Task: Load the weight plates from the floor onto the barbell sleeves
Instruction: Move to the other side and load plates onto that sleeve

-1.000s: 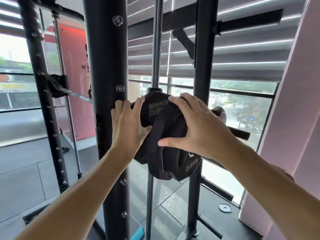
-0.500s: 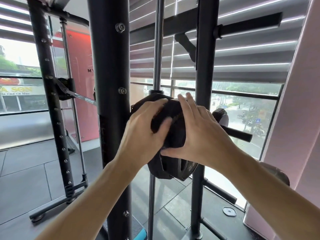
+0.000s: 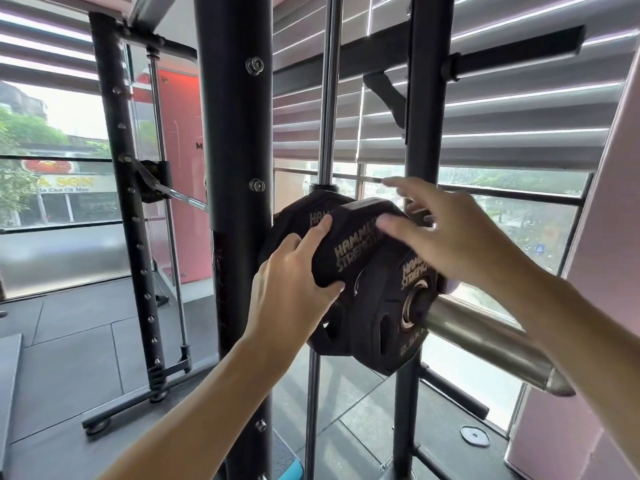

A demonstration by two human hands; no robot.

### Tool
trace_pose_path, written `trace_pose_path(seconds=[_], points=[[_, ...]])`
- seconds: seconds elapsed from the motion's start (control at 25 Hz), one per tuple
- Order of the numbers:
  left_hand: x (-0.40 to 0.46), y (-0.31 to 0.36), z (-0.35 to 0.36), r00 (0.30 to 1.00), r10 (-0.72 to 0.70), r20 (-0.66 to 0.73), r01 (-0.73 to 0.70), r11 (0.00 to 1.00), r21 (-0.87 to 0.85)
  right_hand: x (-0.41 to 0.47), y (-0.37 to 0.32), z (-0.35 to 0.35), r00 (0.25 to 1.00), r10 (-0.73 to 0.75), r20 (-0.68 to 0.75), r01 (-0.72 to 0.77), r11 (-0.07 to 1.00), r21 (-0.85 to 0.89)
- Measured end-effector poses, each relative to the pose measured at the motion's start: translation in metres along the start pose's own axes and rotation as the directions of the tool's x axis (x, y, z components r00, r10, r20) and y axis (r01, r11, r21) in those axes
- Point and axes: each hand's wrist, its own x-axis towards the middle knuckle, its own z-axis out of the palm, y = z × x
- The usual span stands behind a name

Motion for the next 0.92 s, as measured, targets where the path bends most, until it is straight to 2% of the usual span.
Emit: trace_pose_path(seconds=[0.04,0.08,0.16,0.24,0.4,0.48,0.68,0.92], points=[[-0.002,0.002,0.001,1.0,-0.013,0.002,0.013,0.999,0.033,0.017,0.008,-0.004,1.0,0.024,-0.011,-0.024,1.0,-0.007],[-0.005,0.005,0.001,1.0,-0.02,0.002,0.02,0.997,0.081,0.034,0.016,-0.005,0.997,0.047,0.054,-0.045,0.998,-0.035],[-0.004,0.009,0.001,0.999,0.026,-0.023,-0.021,0.98,0.199,0.063,0.025,-0.001,0.953,0.098,0.285,-0.085,0.995,-0.061],[0.008,0.011,-0.003,0.995,0.1,-0.027,-0.09,0.962,0.259,0.083,0.028,0.006,0.918,0.095,0.386,-0.071,0.995,-0.075],[0.028,0.01,-0.009,0.992,0.109,0.071,-0.122,0.965,0.23,0.096,0.031,0.014,0.951,0.049,0.306,0.001,0.987,-0.16],[0.026,0.003,-0.008,0.993,0.11,0.04,-0.116,0.976,0.186,0.098,0.034,0.015,0.954,0.029,0.298,0.031,0.981,-0.193],[0.025,-0.013,0.0,0.999,0.033,0.02,-0.036,0.984,0.173,0.107,0.038,0.016,0.916,-0.015,0.4,0.128,0.958,-0.256],[0.037,-0.028,0.008,1.0,-0.003,-0.005,0.004,0.988,0.156,0.13,0.042,0.037,0.874,-0.006,0.486,0.167,0.943,-0.289]])
